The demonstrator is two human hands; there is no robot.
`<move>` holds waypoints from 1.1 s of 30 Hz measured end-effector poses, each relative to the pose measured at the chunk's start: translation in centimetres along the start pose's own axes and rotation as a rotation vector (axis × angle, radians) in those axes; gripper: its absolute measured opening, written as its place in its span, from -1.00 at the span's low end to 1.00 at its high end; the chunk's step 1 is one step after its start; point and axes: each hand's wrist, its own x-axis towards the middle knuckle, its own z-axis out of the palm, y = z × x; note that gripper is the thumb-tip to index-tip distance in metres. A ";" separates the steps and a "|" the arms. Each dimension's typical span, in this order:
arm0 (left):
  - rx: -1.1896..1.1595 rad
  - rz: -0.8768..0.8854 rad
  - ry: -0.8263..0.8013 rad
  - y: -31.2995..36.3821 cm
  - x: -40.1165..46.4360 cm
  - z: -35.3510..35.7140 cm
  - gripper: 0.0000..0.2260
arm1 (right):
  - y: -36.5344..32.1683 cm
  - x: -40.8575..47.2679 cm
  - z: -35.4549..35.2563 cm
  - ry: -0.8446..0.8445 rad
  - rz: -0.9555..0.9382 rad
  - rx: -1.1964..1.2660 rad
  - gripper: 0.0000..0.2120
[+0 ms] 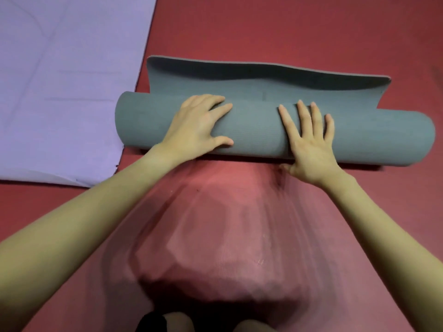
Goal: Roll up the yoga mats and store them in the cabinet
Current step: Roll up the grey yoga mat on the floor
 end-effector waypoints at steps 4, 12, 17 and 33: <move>0.203 -0.023 -0.143 -0.2 0.0 0.8 0.09 | 0.3 2.2 -0.1 -0.010 0.031 -0.057 0.34; 0.195 -0.025 -0.104 -0.4 1.3 0.0 0.04 | 0.7 3.0 -0.2 0.063 0.014 -0.112 0.19; 0.175 -0.042 -0.087 1.2 -1.6 -0.3 0.03 | 0.4 0.5 -0.6 0.096 -0.020 -0.095 0.11; -0.020 0.009 -0.204 3.9 -9.8 -1.8 -0.10 | -1.2 -7.1 -3.8 -0.281 -0.039 0.039 0.19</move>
